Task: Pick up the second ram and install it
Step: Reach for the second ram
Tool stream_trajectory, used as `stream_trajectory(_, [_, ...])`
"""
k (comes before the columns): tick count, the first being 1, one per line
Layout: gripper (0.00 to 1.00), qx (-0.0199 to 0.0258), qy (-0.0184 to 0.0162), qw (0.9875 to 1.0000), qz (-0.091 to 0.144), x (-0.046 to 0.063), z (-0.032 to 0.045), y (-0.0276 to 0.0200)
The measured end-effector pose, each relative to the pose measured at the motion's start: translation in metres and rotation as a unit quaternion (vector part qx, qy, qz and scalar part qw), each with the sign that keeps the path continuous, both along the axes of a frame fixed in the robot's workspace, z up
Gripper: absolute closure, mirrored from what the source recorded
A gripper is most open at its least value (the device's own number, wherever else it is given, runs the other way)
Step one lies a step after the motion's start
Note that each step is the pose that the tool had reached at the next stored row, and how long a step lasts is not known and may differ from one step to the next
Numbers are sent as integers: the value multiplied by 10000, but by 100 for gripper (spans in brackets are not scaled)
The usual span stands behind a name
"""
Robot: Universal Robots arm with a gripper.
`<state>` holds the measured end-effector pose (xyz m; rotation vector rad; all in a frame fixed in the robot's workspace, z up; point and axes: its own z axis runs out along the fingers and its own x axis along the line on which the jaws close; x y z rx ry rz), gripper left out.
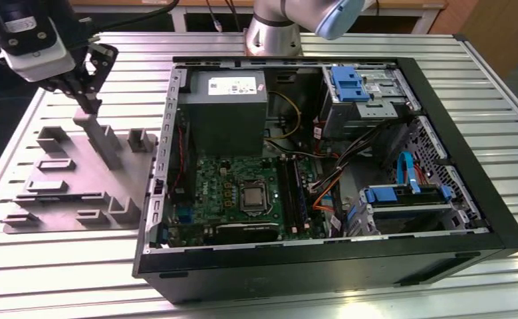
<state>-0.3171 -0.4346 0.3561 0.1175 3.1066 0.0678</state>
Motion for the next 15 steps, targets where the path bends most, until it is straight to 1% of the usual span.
stream_trajectory(8, [90,0,0,10000,0,-176,-63,-47])
stream_trajectory(15, [90,0,0,10000,0,-332,-122,-78])
